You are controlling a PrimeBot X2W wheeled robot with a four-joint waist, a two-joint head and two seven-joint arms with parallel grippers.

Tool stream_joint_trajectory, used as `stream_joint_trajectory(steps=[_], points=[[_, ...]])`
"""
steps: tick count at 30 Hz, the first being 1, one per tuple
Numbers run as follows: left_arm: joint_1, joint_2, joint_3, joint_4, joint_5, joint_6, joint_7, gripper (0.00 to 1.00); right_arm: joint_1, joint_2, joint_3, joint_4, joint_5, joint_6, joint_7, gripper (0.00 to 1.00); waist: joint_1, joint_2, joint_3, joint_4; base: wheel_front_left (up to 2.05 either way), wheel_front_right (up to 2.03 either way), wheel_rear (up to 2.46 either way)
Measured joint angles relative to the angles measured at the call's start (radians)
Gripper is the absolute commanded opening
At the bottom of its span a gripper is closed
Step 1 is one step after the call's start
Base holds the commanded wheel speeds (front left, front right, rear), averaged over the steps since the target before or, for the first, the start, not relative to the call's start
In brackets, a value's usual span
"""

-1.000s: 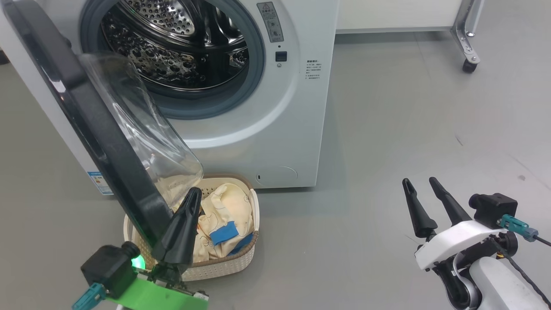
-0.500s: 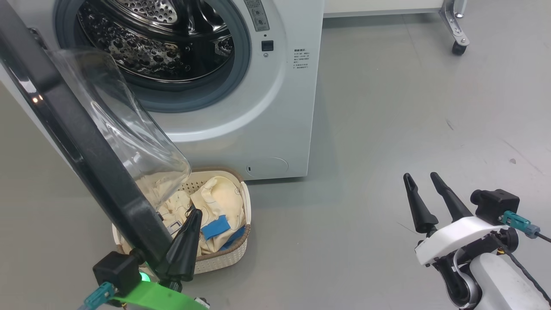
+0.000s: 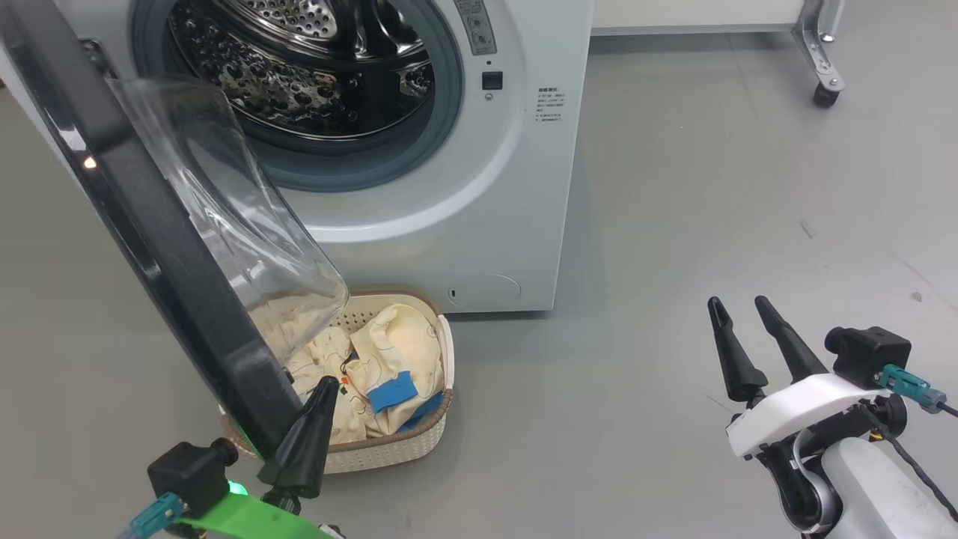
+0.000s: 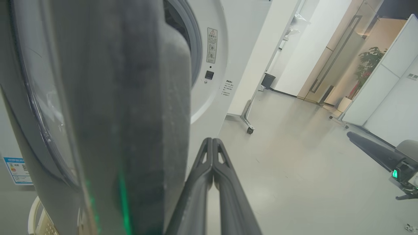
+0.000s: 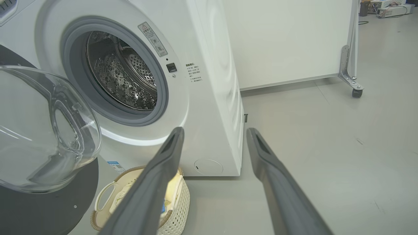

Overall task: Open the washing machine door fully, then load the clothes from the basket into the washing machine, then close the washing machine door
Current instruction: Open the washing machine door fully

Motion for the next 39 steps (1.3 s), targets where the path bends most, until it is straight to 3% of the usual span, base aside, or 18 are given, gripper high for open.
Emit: stream_joint_trajectory(steps=[11,20,39], points=[[0.000,0.007,0.024,0.024,0.000,0.004,0.000,0.00,0.002,0.002,0.000,-0.004,0.000,0.000,0.000,1.00,0.0000,0.0000,-0.009,0.070,0.00,0.00,0.00],[0.007,0.036,0.074,0.039,-0.001,0.035,-0.001,0.00,0.010,0.009,-0.002,-0.006,0.000,0.000,0.000,1.00,0.0000,0.0000,-0.014,0.128,0.00,0.00,0.00],[0.000,0.144,0.234,0.052,-0.027,0.090,0.018,0.00,0.009,0.023,-0.005,-0.012,0.000,0.000,0.000,1.00,0.0000,0.0000,0.006,0.202,0.00,0.00,0.00]])
